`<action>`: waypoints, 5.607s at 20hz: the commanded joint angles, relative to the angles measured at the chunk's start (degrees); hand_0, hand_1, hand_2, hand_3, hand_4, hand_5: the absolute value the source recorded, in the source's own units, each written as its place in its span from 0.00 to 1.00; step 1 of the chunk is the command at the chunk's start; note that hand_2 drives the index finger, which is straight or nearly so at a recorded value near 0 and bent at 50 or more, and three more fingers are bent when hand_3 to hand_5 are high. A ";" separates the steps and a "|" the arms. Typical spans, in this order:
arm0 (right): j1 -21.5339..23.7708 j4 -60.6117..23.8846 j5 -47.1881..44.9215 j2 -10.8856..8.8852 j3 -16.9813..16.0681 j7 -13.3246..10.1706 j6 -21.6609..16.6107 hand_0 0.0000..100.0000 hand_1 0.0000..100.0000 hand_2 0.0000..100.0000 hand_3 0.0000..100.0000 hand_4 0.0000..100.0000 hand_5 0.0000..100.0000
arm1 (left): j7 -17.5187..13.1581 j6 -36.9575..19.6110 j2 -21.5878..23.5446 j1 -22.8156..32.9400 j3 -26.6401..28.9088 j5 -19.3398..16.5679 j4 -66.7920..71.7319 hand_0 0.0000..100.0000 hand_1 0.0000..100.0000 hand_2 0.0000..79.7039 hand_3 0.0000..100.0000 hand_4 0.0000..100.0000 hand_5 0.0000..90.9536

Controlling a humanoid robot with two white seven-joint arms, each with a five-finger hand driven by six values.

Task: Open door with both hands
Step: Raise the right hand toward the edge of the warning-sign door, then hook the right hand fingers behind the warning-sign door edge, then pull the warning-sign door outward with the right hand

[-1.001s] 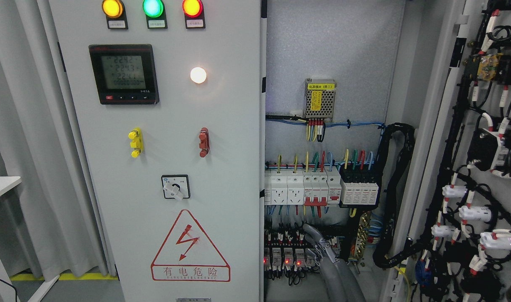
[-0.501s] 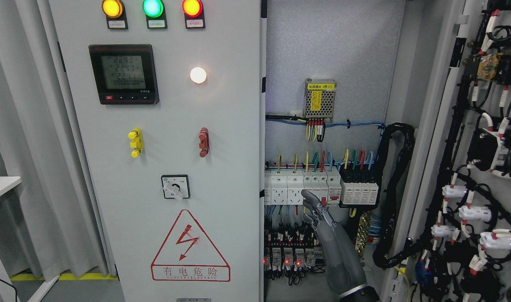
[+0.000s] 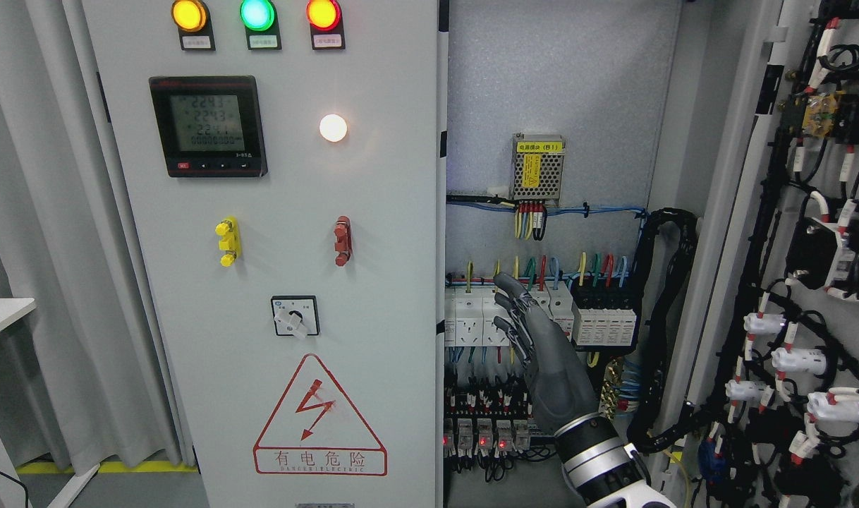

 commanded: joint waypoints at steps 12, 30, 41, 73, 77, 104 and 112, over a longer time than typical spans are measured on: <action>-9.16 11.14 -9.52 0.24 4.49 0.83 3.44 0.22 0.00 0.00 0.00 0.00 0.00 | 0.05 0.03 1.21 -0.79 0.01 0.00 -1.20 0.29 0.00 0.03 0.03 0.03 0.00; -13.74 16.24 -12.69 0.24 4.85 5.22 4.41 0.22 0.00 0.00 0.00 0.00 0.00 | 0.05 0.03 1.29 -0.70 0.01 0.00 -1.03 0.29 0.00 0.03 0.03 0.03 0.00; -13.82 16.15 -17.17 0.24 3.18 9.70 4.41 0.22 0.00 0.00 0.00 0.00 0.00 | 0.05 0.03 1.29 -0.70 0.09 0.00 -1.03 0.29 0.00 0.03 0.03 0.03 0.00; -13.03 16.77 -18.84 -0.47 -1.39 17.26 3.79 0.22 0.00 0.00 0.00 0.00 0.00 | 0.05 0.12 1.29 -0.70 0.01 0.00 -1.03 0.29 0.00 0.03 0.03 0.03 0.00; -13.12 16.77 -18.84 -0.47 -1.39 17.61 3.88 0.22 0.00 0.00 0.00 0.00 0.00 | 0.05 0.12 1.29 -0.70 0.01 0.00 -1.03 0.29 0.00 0.03 0.03 0.03 0.00; -12.95 16.24 -19.63 -0.73 -1.48 22.01 4.06 0.22 0.00 0.00 0.00 0.00 0.00 | 0.05 0.12 1.29 -0.70 0.01 0.09 -1.03 0.29 0.00 0.03 0.03 0.03 0.00; -12.07 14.75 -20.33 -1.96 -2.00 22.27 3.71 0.22 0.00 0.00 0.00 0.00 0.00 | 0.14 0.12 1.29 -0.70 0.01 0.00 -1.03 0.29 0.00 0.03 0.03 0.03 0.00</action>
